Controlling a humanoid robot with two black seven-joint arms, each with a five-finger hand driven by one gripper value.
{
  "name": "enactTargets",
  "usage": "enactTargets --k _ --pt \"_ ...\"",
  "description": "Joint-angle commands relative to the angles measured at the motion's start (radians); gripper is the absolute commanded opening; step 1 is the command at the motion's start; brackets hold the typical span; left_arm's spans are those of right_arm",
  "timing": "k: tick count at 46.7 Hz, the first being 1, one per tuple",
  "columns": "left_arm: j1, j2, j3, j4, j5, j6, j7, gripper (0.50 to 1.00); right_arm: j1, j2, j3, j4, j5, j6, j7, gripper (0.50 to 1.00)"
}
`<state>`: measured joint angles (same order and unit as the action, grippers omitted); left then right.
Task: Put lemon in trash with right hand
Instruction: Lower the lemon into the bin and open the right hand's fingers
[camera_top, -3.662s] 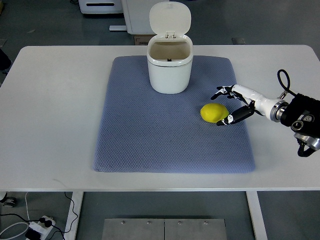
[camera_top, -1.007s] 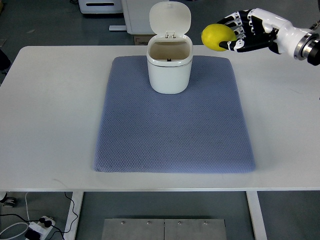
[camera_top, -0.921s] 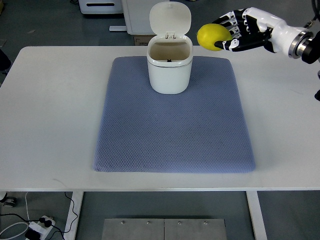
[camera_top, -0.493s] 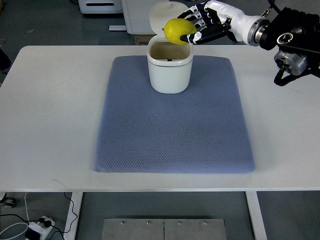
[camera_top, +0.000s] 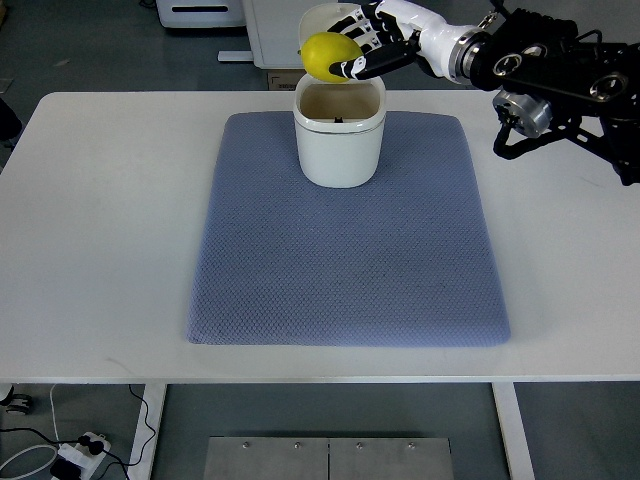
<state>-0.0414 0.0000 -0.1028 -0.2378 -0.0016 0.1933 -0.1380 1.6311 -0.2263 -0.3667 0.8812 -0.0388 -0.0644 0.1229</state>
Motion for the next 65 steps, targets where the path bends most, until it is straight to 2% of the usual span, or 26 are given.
enactTargets --k 1,25,38,41,46,50,57,65 --pt "0.0 0.0 0.0 0.0 0.0 0.0 0.0 1.0 -0.002 0.024 -0.009 -0.028 0.003 0.0 -0.014 0.5" --pt "0.0 0.0 0.0 0.0 0.0 0.0 0.0 1.0 -0.024 0.131 -0.037 -0.145 0.037 -0.002 -0.098 0.5" --pt "0.0 0.0 0.0 0.0 0.0 0.0 0.0 1.0 -0.025 0.136 -0.035 -0.151 0.037 -0.006 -0.111 0.5" --pt "0.0 0.0 0.0 0.0 0.0 0.0 0.0 1.0 -0.025 0.136 -0.037 -0.151 0.037 -0.006 -0.112 0.545" --pt "0.0 0.0 0.0 0.0 0.0 0.0 0.0 1.0 -0.025 0.136 -0.037 -0.151 0.037 -0.008 -0.112 0.671" --pt "0.0 0.0 0.0 0.0 0.0 0.0 0.0 1.0 -0.025 0.136 -0.037 -0.151 0.036 -0.009 -0.12 0.74" --pt "0.0 0.0 0.0 0.0 0.0 0.0 0.0 1.0 -0.025 0.136 -0.038 -0.149 0.033 -0.011 -0.123 0.778" --pt "0.0 0.0 0.0 0.0 0.0 0.0 0.0 1.0 -0.025 0.136 -0.04 -0.149 0.03 -0.011 -0.123 0.795"
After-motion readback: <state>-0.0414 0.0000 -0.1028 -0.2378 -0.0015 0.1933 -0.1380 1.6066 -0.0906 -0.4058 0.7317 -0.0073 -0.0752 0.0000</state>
